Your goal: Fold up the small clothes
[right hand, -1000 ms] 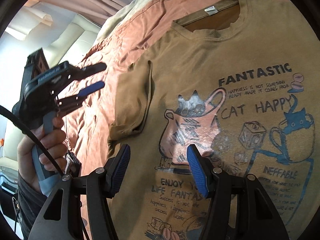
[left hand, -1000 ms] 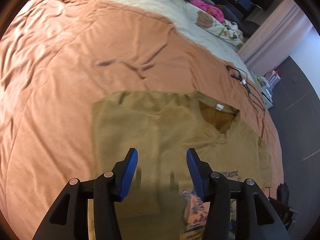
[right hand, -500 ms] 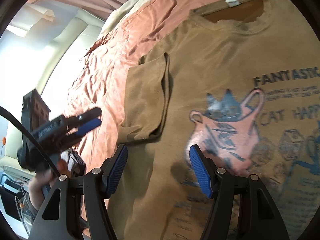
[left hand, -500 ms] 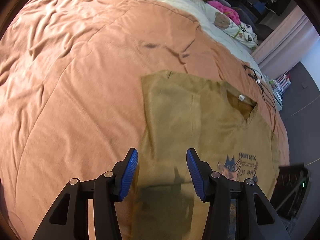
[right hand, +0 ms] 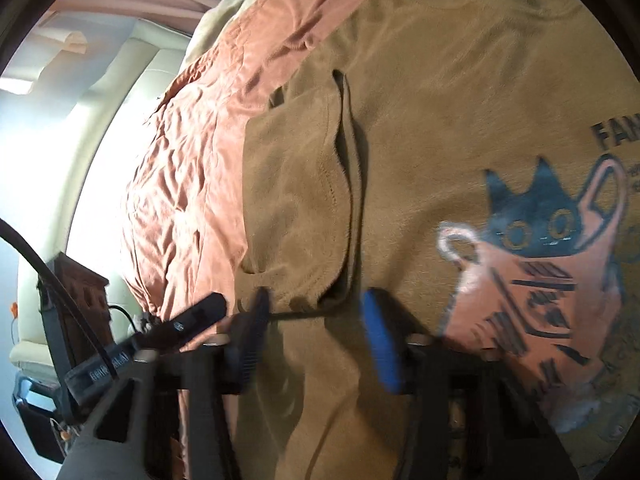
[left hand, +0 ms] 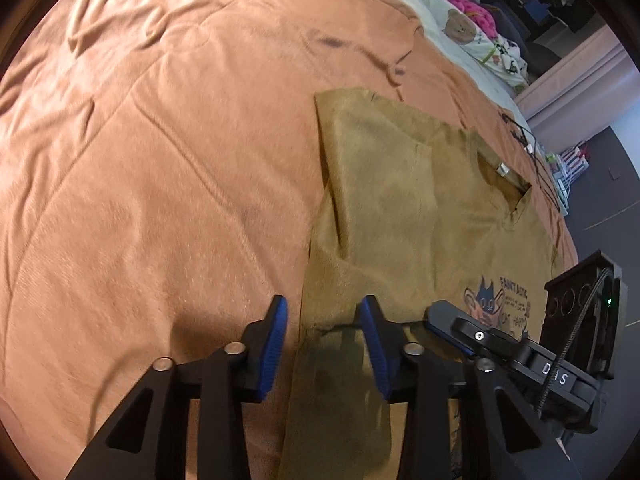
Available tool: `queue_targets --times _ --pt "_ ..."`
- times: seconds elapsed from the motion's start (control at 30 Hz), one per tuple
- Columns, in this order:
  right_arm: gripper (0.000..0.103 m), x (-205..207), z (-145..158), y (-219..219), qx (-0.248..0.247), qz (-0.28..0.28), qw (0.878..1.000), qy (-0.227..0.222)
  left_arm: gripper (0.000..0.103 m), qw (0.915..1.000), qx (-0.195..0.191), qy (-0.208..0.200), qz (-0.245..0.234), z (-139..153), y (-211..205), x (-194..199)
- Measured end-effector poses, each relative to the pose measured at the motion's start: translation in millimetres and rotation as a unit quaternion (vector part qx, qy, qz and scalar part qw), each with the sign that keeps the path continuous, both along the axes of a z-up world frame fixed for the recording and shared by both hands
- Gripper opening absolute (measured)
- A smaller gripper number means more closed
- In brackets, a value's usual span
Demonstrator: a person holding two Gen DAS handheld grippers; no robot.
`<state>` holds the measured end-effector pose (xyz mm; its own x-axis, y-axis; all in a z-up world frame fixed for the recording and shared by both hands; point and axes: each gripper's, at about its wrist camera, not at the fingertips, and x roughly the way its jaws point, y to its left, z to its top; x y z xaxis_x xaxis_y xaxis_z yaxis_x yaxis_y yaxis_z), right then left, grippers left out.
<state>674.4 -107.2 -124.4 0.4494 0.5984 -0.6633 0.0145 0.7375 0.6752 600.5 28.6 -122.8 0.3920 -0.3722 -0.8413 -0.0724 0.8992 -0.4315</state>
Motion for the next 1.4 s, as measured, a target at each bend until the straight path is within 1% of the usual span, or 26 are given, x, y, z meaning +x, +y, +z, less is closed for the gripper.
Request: queue_targets --times 0.03,0.07,0.1,0.17,0.27,0.37,0.47,0.57,0.6,0.63,0.67,0.7,0.73,0.8,0.93,1.0,1.1,1.23,1.3,1.4 --pt "0.015 1 0 3 -0.004 0.004 1.000 0.000 0.030 1.0000 0.000 0.004 0.001 -3 0 0" --pt "0.011 1 1 5 -0.012 0.006 1.000 -0.005 0.023 1.0000 0.000 0.005 0.001 -4 0 0" --pt "0.008 -1 5 8 -0.024 0.007 1.000 -0.012 0.021 1.0000 0.002 0.006 0.002 -5 1 -1" --pt "0.004 -10 11 12 -0.034 0.012 0.999 -0.027 0.018 0.9999 0.014 0.006 -0.004 -5 0 0" --pt "0.003 -27 16 17 -0.034 0.016 0.999 -0.039 0.016 0.9999 0.011 0.008 -0.003 -6 1 0" --pt "0.003 -36 10 25 -0.043 0.023 0.999 -0.024 0.015 0.9999 0.012 0.011 0.000 -7 3 -1" --pt "0.004 -38 4 32 -0.064 0.041 0.997 -0.001 0.015 0.9997 0.016 0.016 -0.003 -7 4 -1" --pt "0.007 -35 12 30 -0.080 0.047 0.996 -0.008 0.015 0.9997 0.014 0.015 -0.009 -2 5 1" --pt "0.017 -34 18 27 -0.087 0.045 0.995 -0.017 0.015 0.9998 0.012 0.014 -0.010 0 6 2" --pt "0.038 -33 22 23 -0.091 0.041 0.995 -0.025 0.015 0.9998 0.008 0.012 -0.012 3 7 2" --pt "0.050 -33 28 16 -0.092 0.033 0.995 -0.036 0.015 0.9998 0.006 0.010 -0.013 5 8 3" --pt "0.065 -34 33 12 -0.090 0.024 0.995 -0.046 0.015 0.9999 0.004 0.008 -0.014 7 8 4" --pt "0.066 -32 38 7 -0.089 0.013 0.994 -0.058 0.015 0.9999 0.005 0.004 -0.015 9 9 5" --pt "0.066 -24 41 1 -0.085 0.007 0.994 -0.062 0.015 0.9999 0.009 -0.003 -0.013 14 9 7" --pt "0.066 -4 36 -8 -0.083 -0.008 0.994 -0.064 0.015 0.9998 -0.003 -0.013 -0.015 18 10 12" --pt "0.066 7 34 -9 -0.084 -0.009 0.994 -0.064 0.015 0.9997 0.008 -0.014 -0.017 19 8 17" --pt "0.065 23 30 -5 -0.099 -0.007 0.993 -0.071 0.015 0.9998 0.009 -0.014 -0.014 18 9 27" --pt "0.052 38 27 -1 -0.124 0.003 0.989 -0.076 0.015 0.9998 0.007 -0.015 -0.012 13 5 39" --pt "0.048 49 25 4 -0.139 0.006 0.987 -0.075 0.015 0.9997 0.009 -0.016 -0.015 11 2 44" --pt "0.048 64 20 9 -0.159 0.012 0.984 -0.075 0.015 0.9997 0.011 -0.016 -0.016 7 0 52"
